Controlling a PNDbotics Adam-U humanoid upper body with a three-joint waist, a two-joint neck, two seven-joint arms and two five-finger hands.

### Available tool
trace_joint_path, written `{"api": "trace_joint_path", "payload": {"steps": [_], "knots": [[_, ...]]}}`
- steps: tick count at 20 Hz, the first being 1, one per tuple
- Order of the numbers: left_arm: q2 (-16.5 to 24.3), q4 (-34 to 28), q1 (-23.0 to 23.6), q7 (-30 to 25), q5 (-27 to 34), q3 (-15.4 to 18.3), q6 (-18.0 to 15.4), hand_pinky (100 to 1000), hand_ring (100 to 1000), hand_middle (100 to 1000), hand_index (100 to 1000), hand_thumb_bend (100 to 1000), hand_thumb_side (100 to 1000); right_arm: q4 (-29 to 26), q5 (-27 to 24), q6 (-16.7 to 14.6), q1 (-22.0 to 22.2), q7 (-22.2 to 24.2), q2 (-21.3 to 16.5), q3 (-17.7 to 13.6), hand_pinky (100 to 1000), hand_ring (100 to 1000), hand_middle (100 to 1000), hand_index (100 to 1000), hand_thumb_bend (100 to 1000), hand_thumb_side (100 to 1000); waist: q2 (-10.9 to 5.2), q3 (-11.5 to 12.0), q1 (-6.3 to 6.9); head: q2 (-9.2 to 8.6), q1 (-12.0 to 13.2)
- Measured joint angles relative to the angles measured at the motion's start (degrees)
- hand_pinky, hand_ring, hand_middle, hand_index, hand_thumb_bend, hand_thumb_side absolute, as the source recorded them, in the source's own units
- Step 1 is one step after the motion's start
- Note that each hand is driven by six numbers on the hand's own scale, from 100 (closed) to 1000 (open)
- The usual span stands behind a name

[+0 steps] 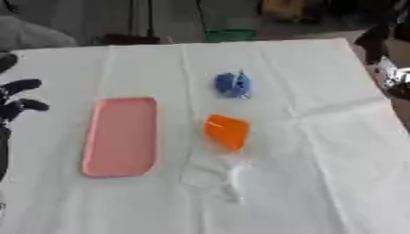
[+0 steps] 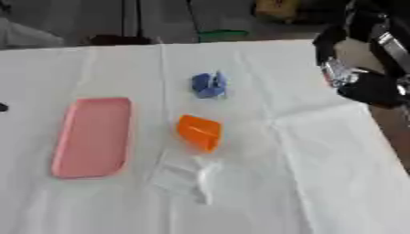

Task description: Pick up objects on the table and place them in the box.

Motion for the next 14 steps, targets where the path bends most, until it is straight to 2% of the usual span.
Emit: {"api": "trace_joint_path", "payload": {"steps": [14], "knots": [[0.00, -0.02, 0.00, 0.05, 0.11, 0.00, -0.09, 560, 743, 887, 864, 186, 876, -0.25, 0.00, 0.10, 0.03, -0.15, 0.00, 0.00, 619, 653, 908, 817, 100, 536, 0.00, 0.01, 0.00, 0.00, 0.00]]}}
